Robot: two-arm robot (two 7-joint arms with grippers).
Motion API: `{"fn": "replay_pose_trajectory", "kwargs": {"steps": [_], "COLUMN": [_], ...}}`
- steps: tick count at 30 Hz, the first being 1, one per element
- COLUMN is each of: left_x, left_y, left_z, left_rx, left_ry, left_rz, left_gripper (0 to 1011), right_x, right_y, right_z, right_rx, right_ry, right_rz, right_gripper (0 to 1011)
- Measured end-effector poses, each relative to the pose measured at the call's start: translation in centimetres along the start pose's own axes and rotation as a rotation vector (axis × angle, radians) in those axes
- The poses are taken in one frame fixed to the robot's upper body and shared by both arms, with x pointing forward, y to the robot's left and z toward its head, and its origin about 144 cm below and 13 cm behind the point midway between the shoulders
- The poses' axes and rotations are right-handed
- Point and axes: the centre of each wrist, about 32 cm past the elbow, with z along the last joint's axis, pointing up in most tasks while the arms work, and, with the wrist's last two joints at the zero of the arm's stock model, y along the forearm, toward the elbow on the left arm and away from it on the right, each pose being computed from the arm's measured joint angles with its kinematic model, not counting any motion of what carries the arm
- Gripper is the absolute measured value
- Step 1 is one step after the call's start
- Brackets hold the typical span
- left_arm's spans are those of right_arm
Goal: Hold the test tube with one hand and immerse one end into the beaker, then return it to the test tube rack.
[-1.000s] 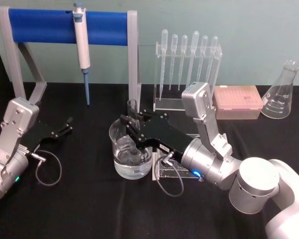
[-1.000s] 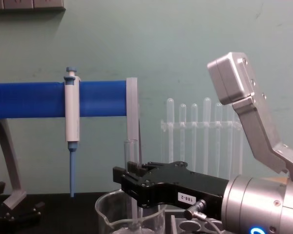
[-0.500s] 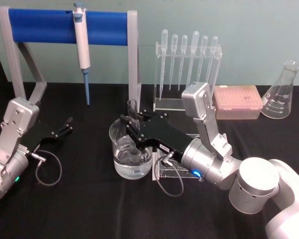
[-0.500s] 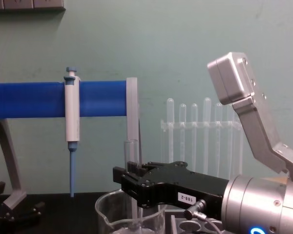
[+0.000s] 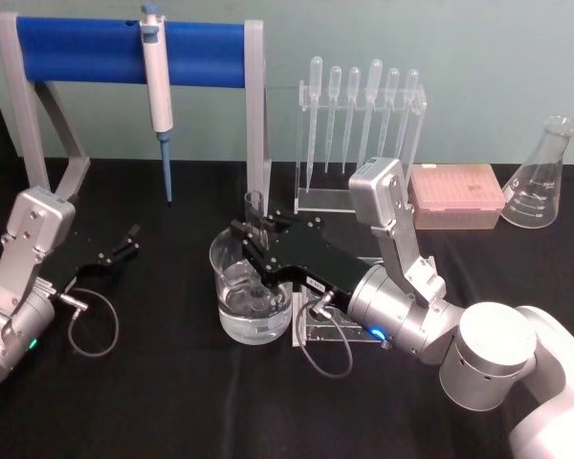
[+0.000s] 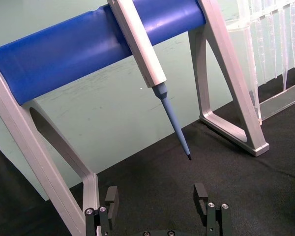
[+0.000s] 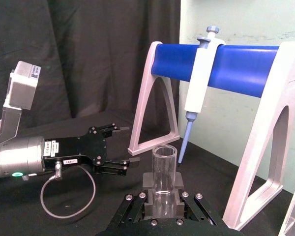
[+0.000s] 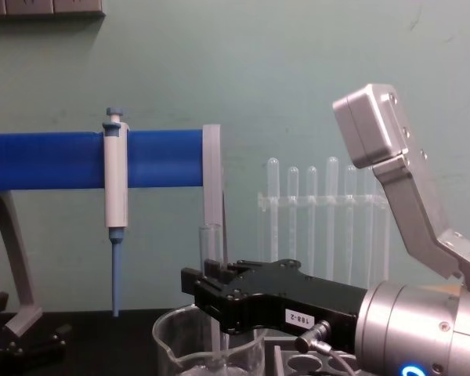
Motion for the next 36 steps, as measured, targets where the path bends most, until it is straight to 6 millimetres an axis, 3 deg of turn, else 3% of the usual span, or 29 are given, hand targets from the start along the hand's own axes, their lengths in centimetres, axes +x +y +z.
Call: {"fn": "replay_pose_trajectory", "kwargs": {"steps": [36], "left_x": [0.00], "left_y": [0.00], "left_z": [0.00], "left_rx": [0.000], "left_ry": [0.000], "left_rz": [0.000], "left_gripper": [1000], "right_x": [0.00], "right_y": [0.00], "right_z": [0.00], "right_rx": [0.000], "right_ry": [0.000], "right_rz": [0.000], "right_gripper": [225]}}
